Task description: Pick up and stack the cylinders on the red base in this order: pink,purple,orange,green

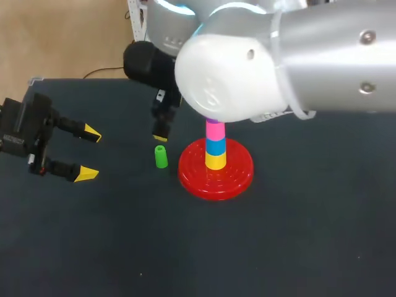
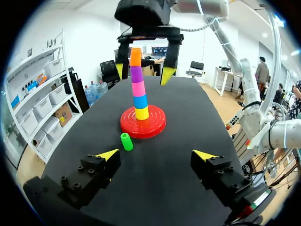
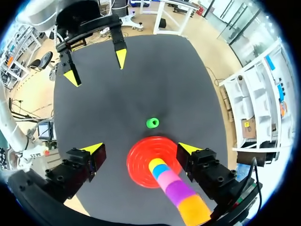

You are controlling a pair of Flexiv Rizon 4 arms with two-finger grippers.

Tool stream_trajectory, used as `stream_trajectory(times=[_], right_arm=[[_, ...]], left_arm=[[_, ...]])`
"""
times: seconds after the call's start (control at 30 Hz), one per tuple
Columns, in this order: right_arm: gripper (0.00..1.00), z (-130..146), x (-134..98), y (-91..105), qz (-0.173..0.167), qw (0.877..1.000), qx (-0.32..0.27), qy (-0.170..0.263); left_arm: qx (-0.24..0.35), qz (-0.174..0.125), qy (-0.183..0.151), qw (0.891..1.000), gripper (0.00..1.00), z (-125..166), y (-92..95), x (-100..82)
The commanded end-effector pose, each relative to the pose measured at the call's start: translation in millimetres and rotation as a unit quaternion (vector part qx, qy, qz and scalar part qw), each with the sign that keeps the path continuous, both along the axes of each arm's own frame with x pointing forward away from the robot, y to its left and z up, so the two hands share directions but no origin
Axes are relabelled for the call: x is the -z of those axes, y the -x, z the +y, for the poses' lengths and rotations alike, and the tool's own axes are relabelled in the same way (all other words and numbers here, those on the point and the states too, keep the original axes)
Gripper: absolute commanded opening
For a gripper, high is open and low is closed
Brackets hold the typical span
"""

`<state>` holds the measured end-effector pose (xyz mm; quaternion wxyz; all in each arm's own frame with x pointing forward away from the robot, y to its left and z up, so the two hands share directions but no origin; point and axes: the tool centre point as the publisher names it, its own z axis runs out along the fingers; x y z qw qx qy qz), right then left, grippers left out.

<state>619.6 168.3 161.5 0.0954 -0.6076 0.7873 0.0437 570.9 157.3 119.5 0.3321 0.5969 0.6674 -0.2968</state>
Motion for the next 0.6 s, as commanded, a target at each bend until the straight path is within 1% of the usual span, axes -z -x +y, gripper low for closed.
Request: stream_trajectory(times=[0.03, 0.2, 0.43, 0.6], right_arm=[[1.0, 10.3, 9.9, -6.8, 0.012, 1.0, 0.001, 0.005], [1.0, 17.7, 24.2, -4.4, 0.019, 1.0, 0.004, 0.01], [1.0, 28.2, 46.7, -4.3, 0.019, 1.0, 0.011, 0.017], [1.0, 30.4, 60.0, -12.1, 0.016, 0.999, 0.022, 0.021]], left_arm=[[-0.001, -0.002, 0.002, 1.0, 1.0, 0.5, 0.7, 1.5], [-0.001, -0.002, 0.002, 1.0, 1.0, 0.5, 0.7, 1.5], [-0.001, -0.002, 0.002, 1.0, 1.0, 0.5, 0.7, 1.5], [-0.001, -0.002, 0.002, 1.0, 1.0, 0.5, 0.7, 1.5]])
